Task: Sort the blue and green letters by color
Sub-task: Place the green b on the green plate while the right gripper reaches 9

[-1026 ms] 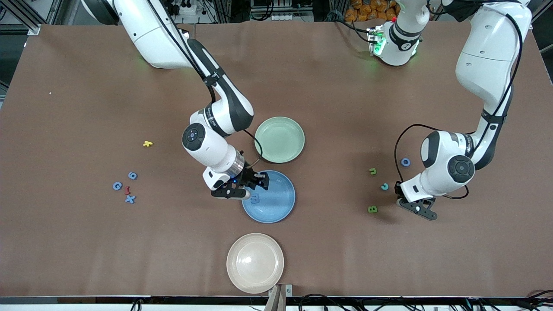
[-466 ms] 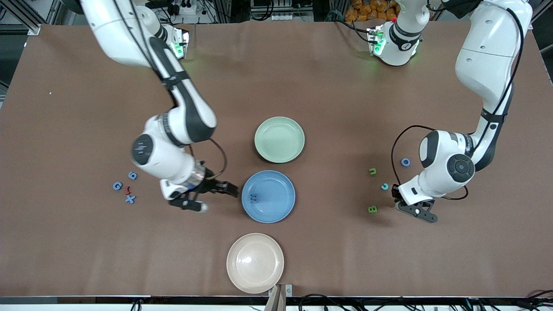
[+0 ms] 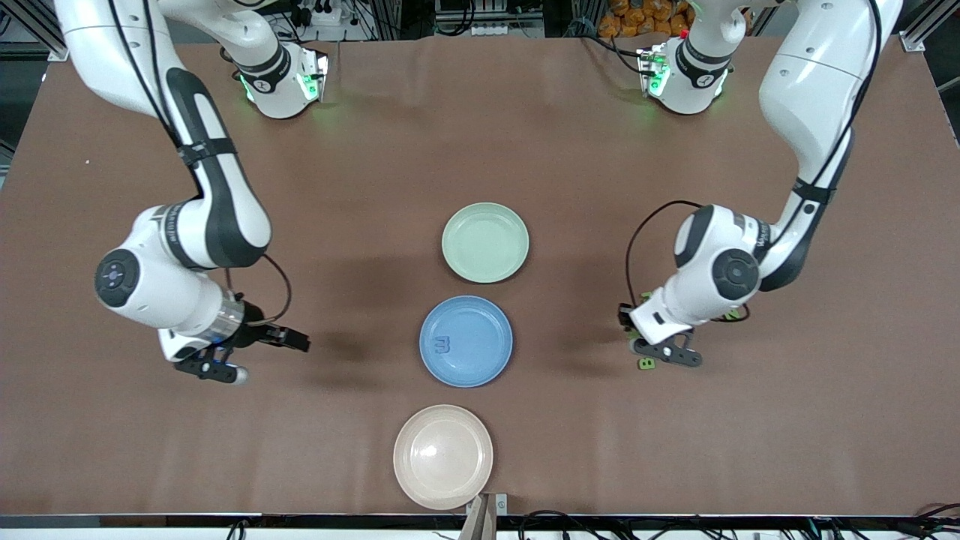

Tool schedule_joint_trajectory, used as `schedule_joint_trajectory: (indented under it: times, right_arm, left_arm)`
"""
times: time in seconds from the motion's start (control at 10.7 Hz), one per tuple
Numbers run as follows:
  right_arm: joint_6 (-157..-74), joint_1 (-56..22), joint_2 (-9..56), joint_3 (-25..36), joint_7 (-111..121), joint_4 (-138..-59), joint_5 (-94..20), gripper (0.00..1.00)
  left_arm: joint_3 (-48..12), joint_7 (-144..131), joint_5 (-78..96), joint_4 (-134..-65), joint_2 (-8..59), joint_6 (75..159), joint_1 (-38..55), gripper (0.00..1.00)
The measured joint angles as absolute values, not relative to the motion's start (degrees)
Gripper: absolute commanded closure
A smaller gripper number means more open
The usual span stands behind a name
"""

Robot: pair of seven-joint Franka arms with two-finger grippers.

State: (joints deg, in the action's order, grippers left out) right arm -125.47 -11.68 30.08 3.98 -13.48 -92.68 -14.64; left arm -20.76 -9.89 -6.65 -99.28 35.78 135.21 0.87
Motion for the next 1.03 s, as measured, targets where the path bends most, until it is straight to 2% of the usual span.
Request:
schedule_joint_trajectory:
  times: [0.19,0.37,0.75,0.84,0.93,1.03]
  right_arm:
    - [-121.2,-7.31,28.51,4.12,-11.83,-93.58,-8.5,0.0]
    - [-121.25,-3.17,24.98,4.22,-7.9,-99.1,-6.56,0.0]
    - [-137.45,0.95,20.71,4.28,-6.78,-115.46,-5.33,0.0]
    - [-139.49,2.0,20.72,4.29,-6.79,-117.96,-5.32,0.0]
    - [-140.24,2.86,20.77,4.3,-7.26,-119.52,-5.32,0.0]
    - [-140.8,3.37,20.97,4.3,-8.58,-120.48,-5.32,0.0]
  left_arm:
    - [-24.22,-21.81,-6.66,-99.38,35.57,134.01,4.29,1.0]
    - [-24.58,-36.89,-6.67,-99.46,35.58,133.91,12.7,1.0]
    - [-24.5,-52.98,-6.67,-99.34,36.18,133.88,21.38,1.0]
    - [-24.32,-56.96,-6.67,-99.13,36.99,133.88,23.7,0.61]
    - [-23.98,-59.84,-6.67,-98.7,37.83,133.92,26.0,0.01]
    - [-23.46,-61.87,-6.67,-98.2,38.5,133.94,28.03,0.0]
